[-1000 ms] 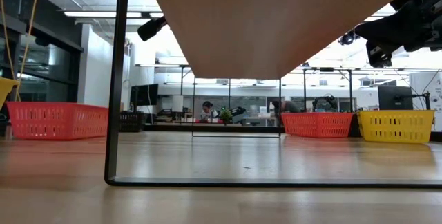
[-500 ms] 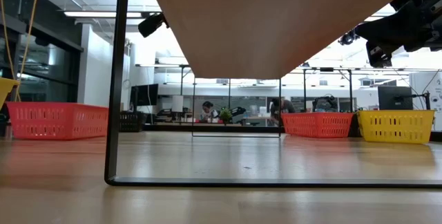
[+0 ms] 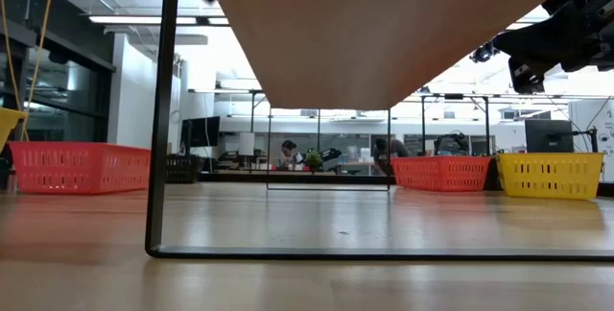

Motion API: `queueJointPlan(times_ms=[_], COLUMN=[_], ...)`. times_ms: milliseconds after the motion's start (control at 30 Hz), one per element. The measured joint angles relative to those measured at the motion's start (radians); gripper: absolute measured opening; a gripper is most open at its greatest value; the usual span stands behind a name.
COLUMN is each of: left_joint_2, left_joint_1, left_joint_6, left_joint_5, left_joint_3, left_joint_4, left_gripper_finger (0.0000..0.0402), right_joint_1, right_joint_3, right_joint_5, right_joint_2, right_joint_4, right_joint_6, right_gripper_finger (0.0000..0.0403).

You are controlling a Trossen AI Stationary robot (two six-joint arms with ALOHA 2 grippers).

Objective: Stack baskets on shelf by color
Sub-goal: Put the top left yellow bin on the shelf

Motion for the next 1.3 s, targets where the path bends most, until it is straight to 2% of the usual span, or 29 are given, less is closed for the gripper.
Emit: queueJointPlan(times_ms=[133,267,400,533,767,867,967,1033,1133,1300], left_joint_2=[-0.117,-0.253,-0.39,-0.506,-0.614,-0.635,-0.649,-0.656,-0.665,-0.677], left_joint_1=[-0.108,-0.199,-0.235,-0.241,-0.24,-0.241,-0.241,-0.241,-0.241,-0.241], left_joint_6=[0.121,0.131,0.125,0.142,0.169,0.199,0.212,0.212,0.212,0.245], left_joint_5=[0.009,0.013,0.012,0.011,-0.059,-0.043,-0.037,-0.037,-0.037,-0.037], left_joint_3=[-0.071,-0.26,-0.443,-0.528,-0.542,-0.542,-0.542,-0.542,-0.542,-0.542], left_joint_4=[0.109,0.364,0.589,0.63,0.533,0.511,0.496,0.477,0.443,0.413], left_gripper_finger=[0.0118,0.0104,0.0089,0.0071,0.0022,0.0004,0.0004,0.0001,0.0001,0.0], right_joint_1=[0.0,0.0,0.0,0.0,0.0,0.0,0.0,-0.001,-0.002,-0.001], right_joint_3=[0.0,0.0,0.0,0.0,0.0,-0.001,0.0,0.01,0.074,0.263], right_joint_5=[0.0,0.0,0.0,0.018,0.267,0.408,0.534,0.507,0.37,0.231], right_joint_2=[0.0,0.0,0.0,0.001,0.0,0.0,0.0,0.004,0.071,0.329], right_joint_4=[0.0,0.0,0.0,0.021,0.536,0.735,0.85,0.839,0.771,0.614], right_joint_6=[0.0,0.0,0.0,0.002,0.131,0.118,0.086,0.108,0.177,0.229], right_gripper_finger=[0.0,0.0,0.0,0.0,0.0,0.0,0.0,0.0,0.0,0.0])
